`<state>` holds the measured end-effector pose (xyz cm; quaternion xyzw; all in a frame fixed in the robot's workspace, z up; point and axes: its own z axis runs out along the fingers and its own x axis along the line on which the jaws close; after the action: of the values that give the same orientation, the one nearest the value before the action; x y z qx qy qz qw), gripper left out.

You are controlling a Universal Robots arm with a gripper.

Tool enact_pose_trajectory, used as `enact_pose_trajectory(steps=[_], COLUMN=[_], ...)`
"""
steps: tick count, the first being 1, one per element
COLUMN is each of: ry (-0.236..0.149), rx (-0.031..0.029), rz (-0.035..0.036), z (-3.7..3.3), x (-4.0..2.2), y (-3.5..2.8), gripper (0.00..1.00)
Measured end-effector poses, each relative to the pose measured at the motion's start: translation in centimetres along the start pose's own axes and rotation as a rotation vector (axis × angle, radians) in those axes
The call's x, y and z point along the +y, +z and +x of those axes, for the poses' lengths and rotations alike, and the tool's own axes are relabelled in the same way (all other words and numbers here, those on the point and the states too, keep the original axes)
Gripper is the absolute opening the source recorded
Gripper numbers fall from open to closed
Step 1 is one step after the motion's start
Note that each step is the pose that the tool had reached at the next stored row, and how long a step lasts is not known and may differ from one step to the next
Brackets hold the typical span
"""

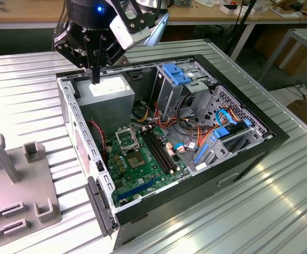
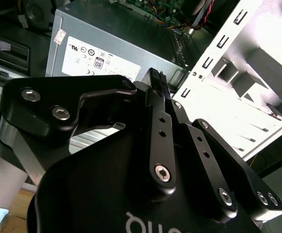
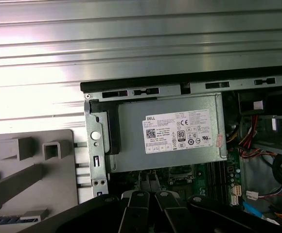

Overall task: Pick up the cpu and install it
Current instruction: 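Reach for the cpu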

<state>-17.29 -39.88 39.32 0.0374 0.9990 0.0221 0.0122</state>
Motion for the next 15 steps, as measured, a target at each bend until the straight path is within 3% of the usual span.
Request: enact_pose_trajectory(steps=[15], ry=[0.000], rx=[0.0000], rz=[0.0000], z=[0.30], x=[-0.02], y=[-0.01], gripper=[0.11])
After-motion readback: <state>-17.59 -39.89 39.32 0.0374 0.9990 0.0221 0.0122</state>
